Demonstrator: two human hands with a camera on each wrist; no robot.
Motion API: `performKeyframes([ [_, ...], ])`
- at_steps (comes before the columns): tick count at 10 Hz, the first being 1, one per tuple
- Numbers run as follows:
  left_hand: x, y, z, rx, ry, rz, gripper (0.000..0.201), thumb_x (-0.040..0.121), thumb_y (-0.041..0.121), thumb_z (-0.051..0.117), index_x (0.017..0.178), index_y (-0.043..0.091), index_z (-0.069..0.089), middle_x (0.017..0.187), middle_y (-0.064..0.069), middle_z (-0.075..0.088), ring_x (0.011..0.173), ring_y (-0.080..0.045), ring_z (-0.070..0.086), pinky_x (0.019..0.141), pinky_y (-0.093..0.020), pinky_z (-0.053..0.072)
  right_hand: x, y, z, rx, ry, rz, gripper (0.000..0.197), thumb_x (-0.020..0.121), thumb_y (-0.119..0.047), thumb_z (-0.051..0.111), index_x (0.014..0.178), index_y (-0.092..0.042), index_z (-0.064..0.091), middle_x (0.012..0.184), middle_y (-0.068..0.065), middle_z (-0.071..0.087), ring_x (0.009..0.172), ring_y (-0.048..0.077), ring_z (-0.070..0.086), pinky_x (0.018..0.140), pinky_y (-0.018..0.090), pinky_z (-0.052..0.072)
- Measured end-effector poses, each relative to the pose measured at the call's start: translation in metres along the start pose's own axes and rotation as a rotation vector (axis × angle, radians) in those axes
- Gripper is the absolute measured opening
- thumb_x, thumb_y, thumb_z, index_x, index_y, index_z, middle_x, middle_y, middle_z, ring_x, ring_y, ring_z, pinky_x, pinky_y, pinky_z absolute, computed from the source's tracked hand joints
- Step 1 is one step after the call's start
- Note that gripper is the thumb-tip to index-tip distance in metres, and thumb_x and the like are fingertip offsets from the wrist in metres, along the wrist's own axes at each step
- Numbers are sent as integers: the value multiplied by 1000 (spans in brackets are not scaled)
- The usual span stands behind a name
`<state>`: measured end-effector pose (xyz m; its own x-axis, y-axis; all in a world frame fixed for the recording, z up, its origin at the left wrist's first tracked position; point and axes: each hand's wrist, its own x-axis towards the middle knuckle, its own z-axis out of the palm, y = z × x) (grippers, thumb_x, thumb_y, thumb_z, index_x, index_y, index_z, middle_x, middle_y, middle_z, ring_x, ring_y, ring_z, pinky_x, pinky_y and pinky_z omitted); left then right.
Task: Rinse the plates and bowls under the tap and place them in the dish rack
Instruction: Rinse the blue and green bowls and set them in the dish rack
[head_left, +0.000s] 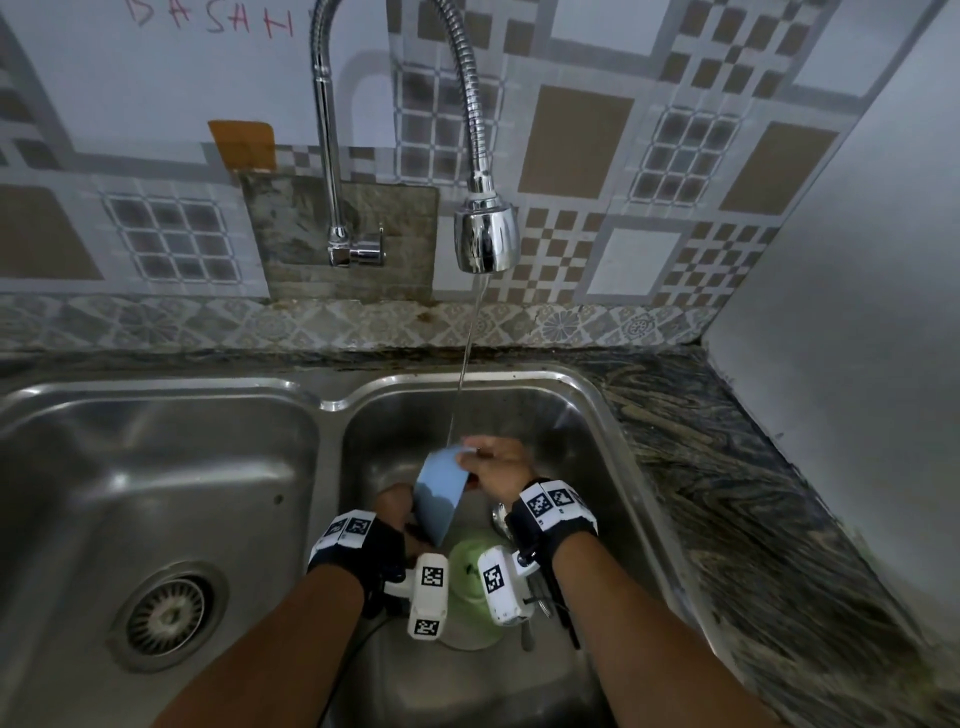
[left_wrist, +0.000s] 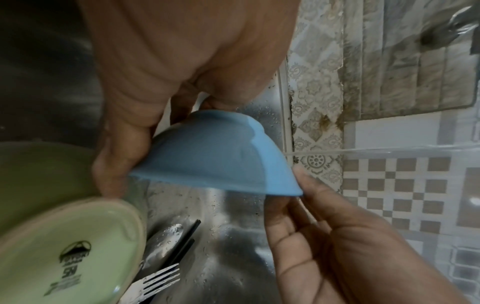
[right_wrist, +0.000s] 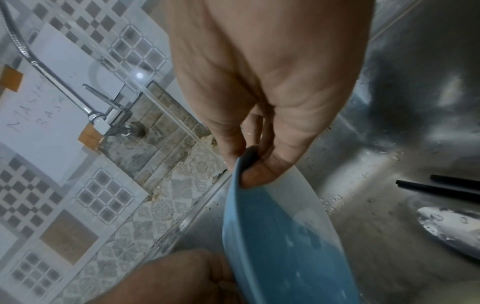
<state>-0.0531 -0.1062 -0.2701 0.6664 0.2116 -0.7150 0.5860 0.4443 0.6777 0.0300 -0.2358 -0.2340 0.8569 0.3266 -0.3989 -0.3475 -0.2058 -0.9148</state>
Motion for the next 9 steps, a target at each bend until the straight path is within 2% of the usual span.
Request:
performKeyframes([
  [1,-7,2,-10,220,-42,6,60,77,16,75,130,7,47,124,-17,61,87,-25,64,80,-42,58,-4,-4,3,-88,-25,-91,34,84,3,64,118,-3,62,116,16,64,96,22,62,71,20,56],
  [2,-7,9,-10,128,-70,46,66,68,21,83,125,6,51,103,-11,66,90,-28,66,80,-49,58,-6,-4,3,-72,-27,-162,36,83,4,65,118,-6,62,118,12,64,98,19,61,71,14,54],
  [3,-15,25,-4,-117,-19,36,56,82,51,66,120,10,56,112,-17,60,98,-40,60,78,-59,55,-10,-3,2,-57,-50,-194,41,82,3,67,121,-9,61,118,11,65,105,22,63,87,30,55],
  [4,-18,29,-3,-149,-14,136,57,78,53,70,120,15,58,119,-17,58,101,-41,60,71,-54,58,-13,-1,-2,-34,-46,-249,38,80,2,69,109,-22,66,111,3,68,103,18,64,90,34,54],
  [5,-25,32,-1,-180,-77,182,57,74,52,74,117,18,62,115,-17,61,101,-40,62,73,-52,58,-17,-1,-5,-52,-54,-298,40,79,2,69,97,-33,68,110,-6,68,105,15,63,90,35,55],
  [6,-36,36,5,-137,-144,224,49,74,46,76,108,12,66,107,-18,67,98,-37,66,73,-49,59,-23,0,-7,-95,-77,-320,39,78,0,71,93,-37,71,108,-3,70,104,19,64,88,38,55],
  [7,-40,39,9,-97,-127,295,58,57,36,88,104,10,67,107,-19,69,94,-37,68,71,-53,57,-31,0,-11,-140,-104,-338,31,76,1,72,82,-29,66,93,-1,70,89,17,66,81,35,55],
  [8,-47,42,13,-47,-88,399,40,63,20,88,94,16,64,99,-10,68,89,-31,69,73,-57,57,-36,1,-18,-153,-107,-291,32,73,-4,75,83,-23,51,89,7,65,85,22,64,73,38,54],
  [9,-49,43,17,-28,-90,492,43,62,14,88,95,18,60,100,-6,67,91,-29,68,74,-55,58,-39,-1,-19,-140,-100,-230,43,71,-13,76,100,-29,49,105,13,65,99,29,64,79,44,57],
])
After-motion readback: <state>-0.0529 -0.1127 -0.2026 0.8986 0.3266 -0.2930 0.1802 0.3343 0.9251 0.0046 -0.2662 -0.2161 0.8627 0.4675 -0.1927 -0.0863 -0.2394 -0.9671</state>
